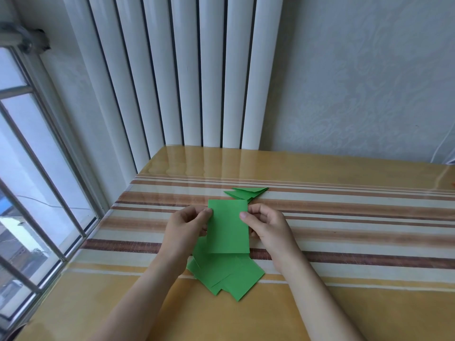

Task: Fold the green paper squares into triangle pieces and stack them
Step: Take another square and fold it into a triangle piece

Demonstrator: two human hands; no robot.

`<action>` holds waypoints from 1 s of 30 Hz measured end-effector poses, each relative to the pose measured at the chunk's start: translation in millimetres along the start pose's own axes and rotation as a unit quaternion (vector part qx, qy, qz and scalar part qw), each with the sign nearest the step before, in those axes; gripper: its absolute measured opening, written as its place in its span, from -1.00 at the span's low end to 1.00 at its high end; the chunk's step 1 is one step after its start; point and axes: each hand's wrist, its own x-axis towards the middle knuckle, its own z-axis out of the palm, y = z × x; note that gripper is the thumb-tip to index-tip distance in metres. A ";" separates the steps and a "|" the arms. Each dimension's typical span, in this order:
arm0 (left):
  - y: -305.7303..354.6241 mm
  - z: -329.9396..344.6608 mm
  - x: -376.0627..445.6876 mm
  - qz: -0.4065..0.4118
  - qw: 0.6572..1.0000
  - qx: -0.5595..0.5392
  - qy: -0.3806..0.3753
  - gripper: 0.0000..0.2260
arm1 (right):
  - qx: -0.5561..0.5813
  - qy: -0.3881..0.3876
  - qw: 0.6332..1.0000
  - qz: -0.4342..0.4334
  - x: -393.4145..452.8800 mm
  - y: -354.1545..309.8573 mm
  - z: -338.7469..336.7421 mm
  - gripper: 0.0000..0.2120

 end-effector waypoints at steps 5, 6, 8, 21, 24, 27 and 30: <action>-1.1 3.0 0.3 -0.002 1.000 0.006 0.001 -0.87 | -0.010 0.002 0.999 -0.031 0.5 1.9 2.0 -0.94; -2.1 2.5 1.1 -0.007 1.000 0.002 0.005 -0.85 | -0.013 -0.007 0.999 -0.040 -0.1 1.6 2.2 -0.94; -2.5 1.4 1.7 -0.013 1.000 0.000 0.016 -0.83 | -0.022 -0.022 0.998 -0.056 -1.6 -0.7 3.1 -0.91; -3.4 1.2 1.5 0.010 1.000 0.015 0.007 -0.94 | -0.087 -0.009 0.988 -0.124 -7.5 -2.5 10.8 -0.87; -4.3 1.4 3.0 0.008 1.000 0.003 0.026 -0.92 | -0.077 0.030 0.989 -0.122 -4.2 -1.3 7.9 -0.84; -5.8 0.1 4.0 0.018 0.999 0.000 0.033 -0.85 | -0.074 0.009 0.987 -0.140 -4.1 -4.0 7.8 -0.82; -6.8 0.2 4.1 0.041 0.999 0.026 0.025 -0.91 | -0.077 -0.034 0.983 -0.160 -5.9 -5.5 9.8 -0.83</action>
